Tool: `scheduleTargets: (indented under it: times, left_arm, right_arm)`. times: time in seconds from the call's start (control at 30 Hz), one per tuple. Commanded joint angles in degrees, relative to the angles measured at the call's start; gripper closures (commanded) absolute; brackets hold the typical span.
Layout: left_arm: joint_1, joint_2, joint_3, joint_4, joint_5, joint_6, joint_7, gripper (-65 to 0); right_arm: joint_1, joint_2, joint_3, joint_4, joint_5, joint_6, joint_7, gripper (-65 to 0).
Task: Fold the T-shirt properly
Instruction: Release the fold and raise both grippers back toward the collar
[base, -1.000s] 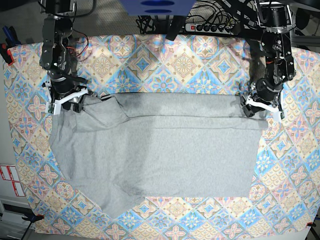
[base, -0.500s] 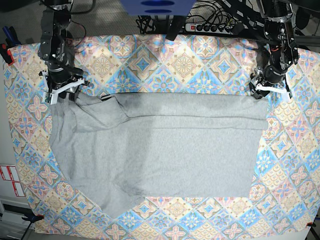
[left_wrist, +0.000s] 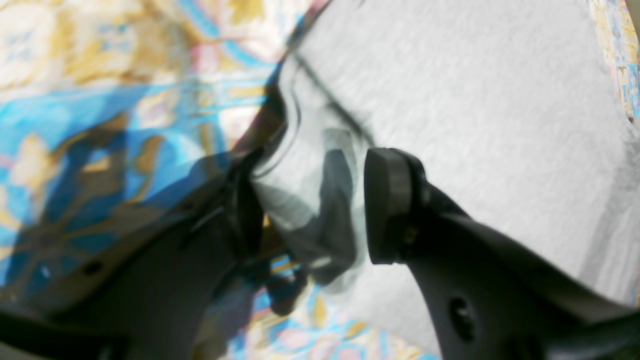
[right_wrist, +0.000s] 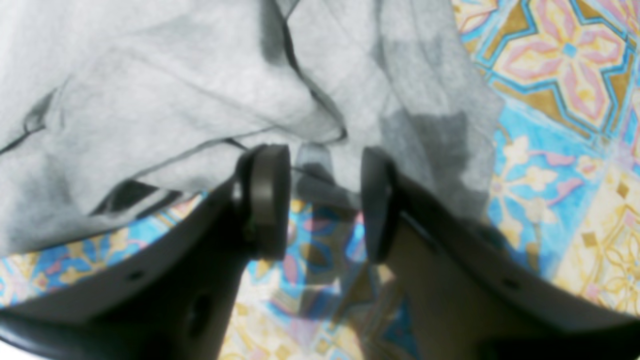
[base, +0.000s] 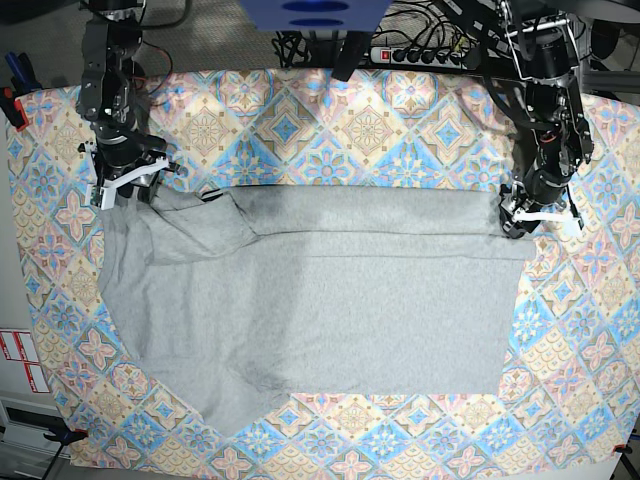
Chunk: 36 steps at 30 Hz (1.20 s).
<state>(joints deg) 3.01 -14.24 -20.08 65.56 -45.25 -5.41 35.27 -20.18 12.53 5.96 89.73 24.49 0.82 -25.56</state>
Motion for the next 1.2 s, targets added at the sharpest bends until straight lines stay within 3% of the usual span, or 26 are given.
scheduleTargets:
  times: [0.0,0.17,0.4,0.63,0.9,1.17]
  left_arm:
    - [0.38,0.22,0.34,-0.02,0.11,0.27,2.32,-22.3]
    - [0.29,0.22,3.33,0.33,-0.24,0.27,2.14,0.0]
    - [0.82,0.22,3.42,0.33,-0.24,0.27,2.05,0.0]
    - [0.64,0.22,3.42,0.33,-0.24,0.27,1.96,0.0]
    - [0.56,0.04,3.42,0.33,-0.24,0.27,1.88,0.0]
    - [0.56,-0.05,3.42,0.33,-0.24,0.27,1.88,0.0]
  right_arm:
    - [-0.43,0.70,0.42,0.95,0.26,0.28,1.17,-22.8]
    - [-1.66,0.70,1.56,0.77,0.34,0.28,1.17,-22.9]
    - [-2.98,0.26,6.57,0.60,0.78,0.19,1.08,-24.2]
    - [-1.84,-2.47,11.23,-0.28,0.78,0.10,-4.90,-32.1]
    - [1.77,-3.17,11.58,-4.41,1.14,0.10,-7.71,-35.2]
    - [7.83,-2.82,11.23,-14.44,13.97,0.19,-7.89,-35.2]
